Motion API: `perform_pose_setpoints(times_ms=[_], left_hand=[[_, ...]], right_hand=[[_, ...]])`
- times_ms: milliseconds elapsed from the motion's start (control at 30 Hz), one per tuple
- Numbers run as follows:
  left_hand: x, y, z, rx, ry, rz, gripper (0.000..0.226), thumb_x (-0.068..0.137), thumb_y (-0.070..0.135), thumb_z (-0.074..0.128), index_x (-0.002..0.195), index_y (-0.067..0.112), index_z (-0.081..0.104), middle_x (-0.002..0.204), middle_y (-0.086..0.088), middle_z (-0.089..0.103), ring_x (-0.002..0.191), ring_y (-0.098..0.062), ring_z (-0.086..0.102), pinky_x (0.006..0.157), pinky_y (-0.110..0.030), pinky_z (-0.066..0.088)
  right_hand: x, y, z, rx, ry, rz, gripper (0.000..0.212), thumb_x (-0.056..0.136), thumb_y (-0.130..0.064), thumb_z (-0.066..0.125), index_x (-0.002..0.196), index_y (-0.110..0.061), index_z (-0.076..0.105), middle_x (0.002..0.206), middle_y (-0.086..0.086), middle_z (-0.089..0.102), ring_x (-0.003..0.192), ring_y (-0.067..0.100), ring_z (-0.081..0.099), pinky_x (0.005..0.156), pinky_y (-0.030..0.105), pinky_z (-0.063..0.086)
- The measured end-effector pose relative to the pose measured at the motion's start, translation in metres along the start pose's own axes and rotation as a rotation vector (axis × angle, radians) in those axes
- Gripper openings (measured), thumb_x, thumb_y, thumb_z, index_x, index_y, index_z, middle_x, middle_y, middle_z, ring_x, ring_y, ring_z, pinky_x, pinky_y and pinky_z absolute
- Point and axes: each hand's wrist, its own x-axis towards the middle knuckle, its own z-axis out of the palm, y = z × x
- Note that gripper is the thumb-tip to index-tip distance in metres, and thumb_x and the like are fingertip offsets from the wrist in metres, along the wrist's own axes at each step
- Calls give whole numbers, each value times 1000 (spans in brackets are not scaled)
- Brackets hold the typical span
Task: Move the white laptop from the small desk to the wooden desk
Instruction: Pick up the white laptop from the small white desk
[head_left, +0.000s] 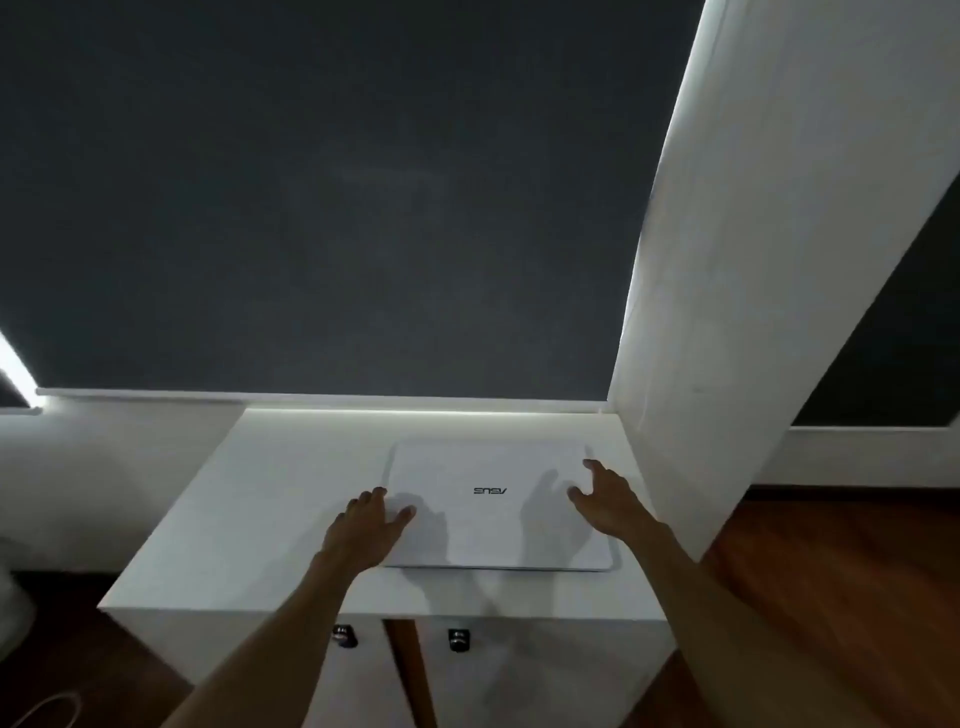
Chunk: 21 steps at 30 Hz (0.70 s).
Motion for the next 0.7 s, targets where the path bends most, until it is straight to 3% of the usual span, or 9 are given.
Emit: perform_pose_setpoints(times_ms=[200,333,433,533,633,700], left_hand=[[23,-4,15,-267,-75,-140,72,90,61,45,134,4,44,131,-24,54,119,-38,50,97,-44,42],[32,-6,15,-303,-65,-163,64,93,53,49,134,3,47,131,-23,52,118,-37,50,93,-41,41],[38,-4,13,-353,-42,-192,66,92,56,49,130,3,50,127,-24,56,115,-38,54,93,-41,43],[47,-7,22,-324,-27,-236,78,88,69,40,132,5,50,126,-24,56,115,-40,52,94,-42,41],[54,-11,29,-276,-23,-253,93,77,82,23,133,13,52,124,-20,55,112,-37,52,90,-43,41],[51,-5,22,-341,10,-289,83,85,72,39,126,1,54,122,-22,58,110,-39,55,86,-41,41]], right_hand=[[7,10,21,-97,16,129,62,97,-44,46,153,-24,29,148,14,43,133,36,46,105,49,38],[18,7,38,23,46,259,72,95,-50,48,152,-12,26,147,22,42,132,43,44,107,50,37],[28,3,47,153,76,420,75,91,-54,52,145,-5,36,144,24,42,133,44,39,108,51,32],[36,1,46,229,82,528,79,88,-58,53,141,-1,42,142,23,47,132,41,43,110,49,30],[40,6,48,274,67,526,81,87,-62,52,138,1,48,136,22,55,125,39,52,108,47,37],[40,6,46,298,65,528,82,89,-65,48,135,2,51,134,22,57,123,39,54,105,45,41]])
